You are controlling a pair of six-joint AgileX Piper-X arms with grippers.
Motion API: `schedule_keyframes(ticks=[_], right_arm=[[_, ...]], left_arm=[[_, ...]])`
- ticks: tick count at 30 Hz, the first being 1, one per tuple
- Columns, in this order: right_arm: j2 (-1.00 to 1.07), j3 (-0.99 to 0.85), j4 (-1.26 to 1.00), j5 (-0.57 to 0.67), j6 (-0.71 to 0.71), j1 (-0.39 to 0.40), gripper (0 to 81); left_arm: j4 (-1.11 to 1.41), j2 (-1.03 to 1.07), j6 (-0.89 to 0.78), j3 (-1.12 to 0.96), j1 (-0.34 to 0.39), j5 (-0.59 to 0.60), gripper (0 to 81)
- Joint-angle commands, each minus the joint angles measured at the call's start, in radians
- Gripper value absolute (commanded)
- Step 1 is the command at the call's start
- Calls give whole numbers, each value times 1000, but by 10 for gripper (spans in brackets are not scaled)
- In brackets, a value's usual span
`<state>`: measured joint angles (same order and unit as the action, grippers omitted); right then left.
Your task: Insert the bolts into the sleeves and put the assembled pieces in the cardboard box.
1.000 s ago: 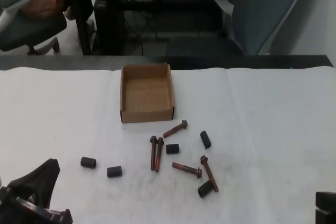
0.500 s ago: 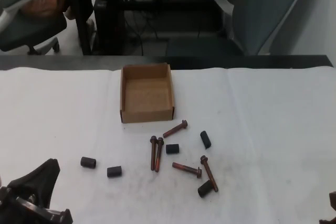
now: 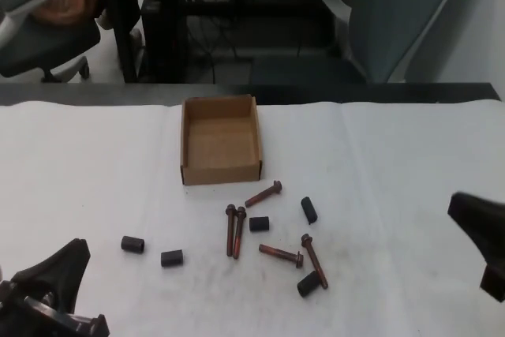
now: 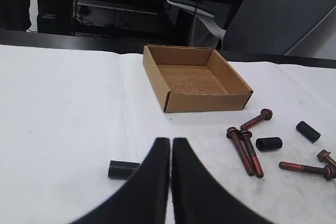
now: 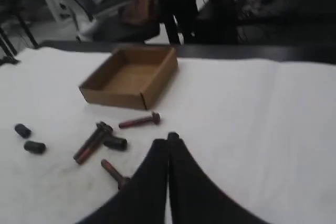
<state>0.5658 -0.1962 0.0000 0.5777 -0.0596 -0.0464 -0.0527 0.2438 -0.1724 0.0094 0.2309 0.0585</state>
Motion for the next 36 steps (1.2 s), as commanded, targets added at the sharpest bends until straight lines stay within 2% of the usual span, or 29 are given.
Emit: schedule_keyframes(ticks=[1,7,9,14,16,17,18,21,22,23,25,27,31,33,36], right_arm=[[1,8,-124,41,-47,-3,6],[1,8,-147,41,-123,-3,6],[1,8,-124,8,-124,-3,6],[47,23,172,-69,-94,-3,6],[96,51,175,-100,-133,14,20],[123,63,163,-110,-131,28,56],[146,71,160,-113,-127,43,130],[226,74,162,-120,-121,115,424],[252,74,159,-124,-121,156,510],[276,74,158,-130,-120,186,519],[314,74,148,-190,-126,261,510],[339,61,109,-280,-133,328,466],[411,-70,99,-380,-143,430,444],[477,-173,106,-411,-135,450,444],[629,-347,144,-441,-65,454,444]], left_arm=[[13,-1,-3,-9,0,-8,18],[13,-1,-5,-9,0,-5,18],[13,-1,-8,-9,0,7,18],[13,-1,-8,-9,0,26,18],[10,1,-8,-9,0,26,18],[5,3,-8,-9,0,26,18],[5,2,-8,-9,0,26,18],[5,5,-8,-9,0,39,8],[5,5,-8,-9,0,42,42],[5,5,-8,-9,0,41,77],[5,5,-8,-9,0,41,195],[5,5,-8,-9,0,49,336],[5,5,-50,-9,0,81,588],[-1,5,-70,-9,0,88,638],[-47,5,-75,-9,0,87,641]])
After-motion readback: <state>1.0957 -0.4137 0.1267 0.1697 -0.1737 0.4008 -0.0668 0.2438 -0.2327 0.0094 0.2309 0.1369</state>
